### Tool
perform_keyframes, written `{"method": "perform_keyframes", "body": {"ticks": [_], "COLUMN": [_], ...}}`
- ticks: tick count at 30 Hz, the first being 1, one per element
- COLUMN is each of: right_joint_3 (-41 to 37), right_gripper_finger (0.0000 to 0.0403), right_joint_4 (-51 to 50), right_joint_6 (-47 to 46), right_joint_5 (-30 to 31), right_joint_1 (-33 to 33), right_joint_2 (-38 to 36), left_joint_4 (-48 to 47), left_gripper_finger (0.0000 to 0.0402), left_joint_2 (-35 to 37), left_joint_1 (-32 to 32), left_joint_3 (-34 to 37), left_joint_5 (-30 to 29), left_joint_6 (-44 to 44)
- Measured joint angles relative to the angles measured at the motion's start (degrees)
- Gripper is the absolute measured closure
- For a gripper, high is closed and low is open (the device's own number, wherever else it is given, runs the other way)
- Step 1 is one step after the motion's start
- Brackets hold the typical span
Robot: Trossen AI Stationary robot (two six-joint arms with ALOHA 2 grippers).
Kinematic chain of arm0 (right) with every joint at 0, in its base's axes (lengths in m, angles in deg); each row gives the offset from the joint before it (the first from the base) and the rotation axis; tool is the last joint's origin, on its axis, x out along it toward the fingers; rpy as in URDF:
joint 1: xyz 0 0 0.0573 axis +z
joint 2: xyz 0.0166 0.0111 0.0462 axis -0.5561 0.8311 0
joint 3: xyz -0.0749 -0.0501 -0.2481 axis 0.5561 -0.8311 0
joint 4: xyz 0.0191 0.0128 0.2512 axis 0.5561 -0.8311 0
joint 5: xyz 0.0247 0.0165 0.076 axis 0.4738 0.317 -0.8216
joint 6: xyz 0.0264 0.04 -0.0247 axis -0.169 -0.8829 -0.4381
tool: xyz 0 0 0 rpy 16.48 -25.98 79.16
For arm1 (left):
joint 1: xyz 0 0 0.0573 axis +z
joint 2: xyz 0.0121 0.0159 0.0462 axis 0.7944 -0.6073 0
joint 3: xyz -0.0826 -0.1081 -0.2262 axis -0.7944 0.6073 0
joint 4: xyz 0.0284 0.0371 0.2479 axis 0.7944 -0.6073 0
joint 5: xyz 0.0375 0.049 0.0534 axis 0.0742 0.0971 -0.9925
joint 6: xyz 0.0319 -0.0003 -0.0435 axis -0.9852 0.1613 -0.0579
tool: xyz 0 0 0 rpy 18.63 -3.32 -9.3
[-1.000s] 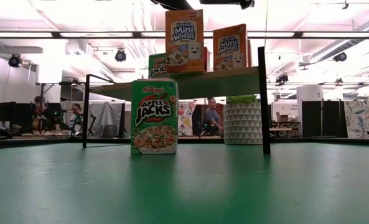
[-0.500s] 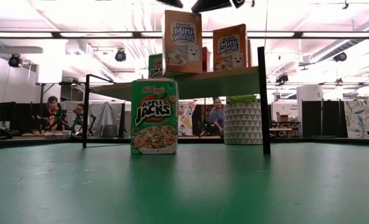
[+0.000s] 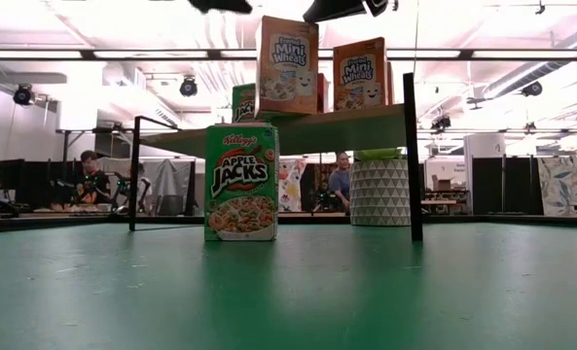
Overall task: Stack cereal on shelf
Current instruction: Put the orange cereal box aligned with the other orange cereal boxes on the shelf
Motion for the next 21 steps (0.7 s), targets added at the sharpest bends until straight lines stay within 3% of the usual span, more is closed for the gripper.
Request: {"method": "perform_keyframes", "body": {"ticks": [7, 14, 21], "right_joint_3": [-0.02, -0.06, -0.07], "right_gripper_finger": [0.0394, 0.0394, 0.0394], "right_joint_4": [-0.01, -0.03, -0.08], "right_joint_6": [-0.07, -0.61, -0.81], "right_joint_5": [-0.01, -0.05, -0.08], "right_joint_1": [0.0, 0.0, 0.0], "right_joint_2": [0.0, 0.0, 0.0], "left_joint_4": [14.67, 22.24, 29.5], "left_gripper_finger": [0.0168, 0.0124, 0.0119], "left_joint_2": [3.28, 2.63, 1.0], "left_joint_1": [0.02, -0.16, -0.16], "left_joint_3": [13.47, 18.0, 21.73], "left_joint_5": [-0.97, -0.95, -0.97], "left_joint_6": [5.5, 7.29, 7.65]}}
